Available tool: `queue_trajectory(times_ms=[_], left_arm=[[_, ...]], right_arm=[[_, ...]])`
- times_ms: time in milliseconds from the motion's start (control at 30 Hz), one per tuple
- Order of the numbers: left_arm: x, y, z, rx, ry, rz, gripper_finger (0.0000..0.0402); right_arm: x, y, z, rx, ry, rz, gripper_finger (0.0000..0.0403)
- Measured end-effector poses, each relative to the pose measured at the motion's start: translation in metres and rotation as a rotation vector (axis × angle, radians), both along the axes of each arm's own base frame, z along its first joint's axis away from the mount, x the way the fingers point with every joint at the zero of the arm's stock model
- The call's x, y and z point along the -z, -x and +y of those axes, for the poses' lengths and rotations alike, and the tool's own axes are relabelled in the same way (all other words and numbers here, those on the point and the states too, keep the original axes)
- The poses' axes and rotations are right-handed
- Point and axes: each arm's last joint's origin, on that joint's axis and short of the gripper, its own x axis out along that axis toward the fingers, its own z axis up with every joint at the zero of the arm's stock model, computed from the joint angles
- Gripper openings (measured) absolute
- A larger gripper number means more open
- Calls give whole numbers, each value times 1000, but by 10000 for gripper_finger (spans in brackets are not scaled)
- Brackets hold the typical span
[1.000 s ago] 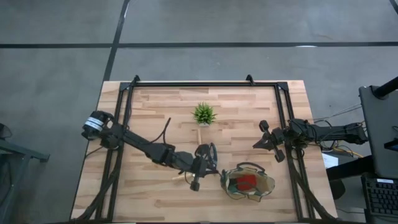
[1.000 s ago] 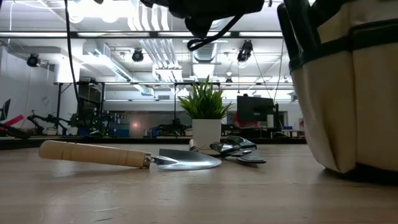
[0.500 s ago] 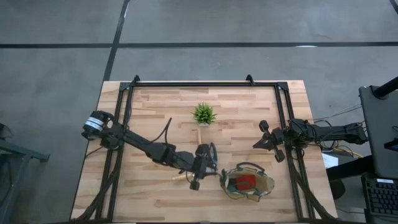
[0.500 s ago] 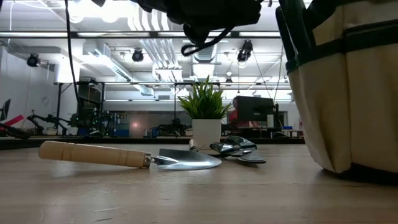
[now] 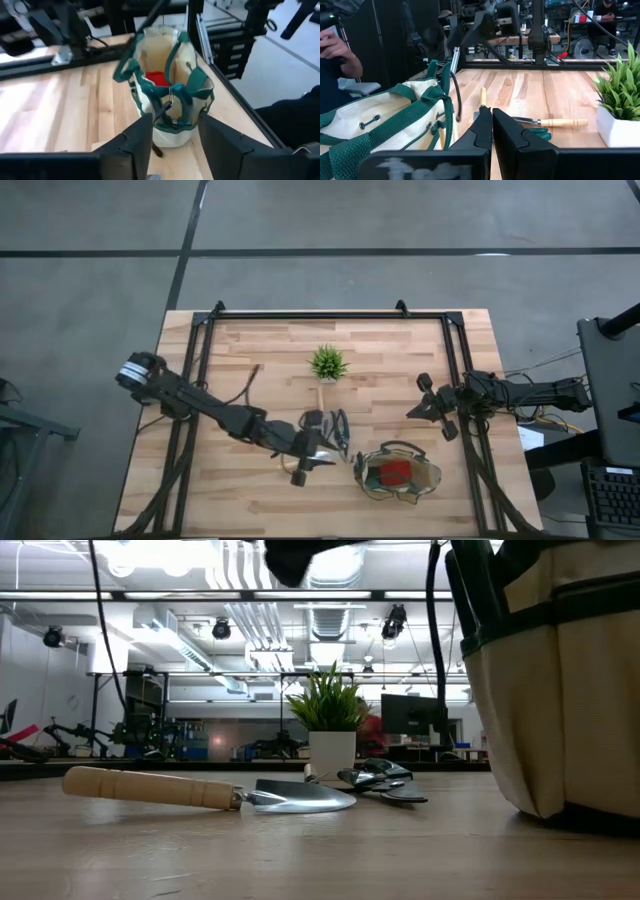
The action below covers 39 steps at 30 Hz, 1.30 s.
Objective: Pick & Place Garden tools in Gardening bag
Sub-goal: Put the green shear scissors into the green gardening bag
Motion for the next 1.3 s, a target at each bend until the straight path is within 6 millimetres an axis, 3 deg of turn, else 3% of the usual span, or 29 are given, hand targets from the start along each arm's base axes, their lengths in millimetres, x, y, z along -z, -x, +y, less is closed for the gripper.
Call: queue_trajectory(times_ms=[400,700,833,933,1133,1300], left_arm=[[2,96,24,-27,112,-210,8],[40,153,49,-24,220,-374,12],[56,165,55,-24,228,-372,5],[64,174,59,-22,220,-382,4],[70,196,69,1,260,-474,7],[76,205,74,-5,271,-459,5]], right_arm=[[0,0,0,-1,3,0,8],[-2,0,0,-1,3,-17,8],[-6,0,0,-1,0,-66,8],[-15,0,0,6,-94,-123,8],[-28,1,-7,226,-178,-252,8],[-27,-2,-8,282,-217,-239,8]])
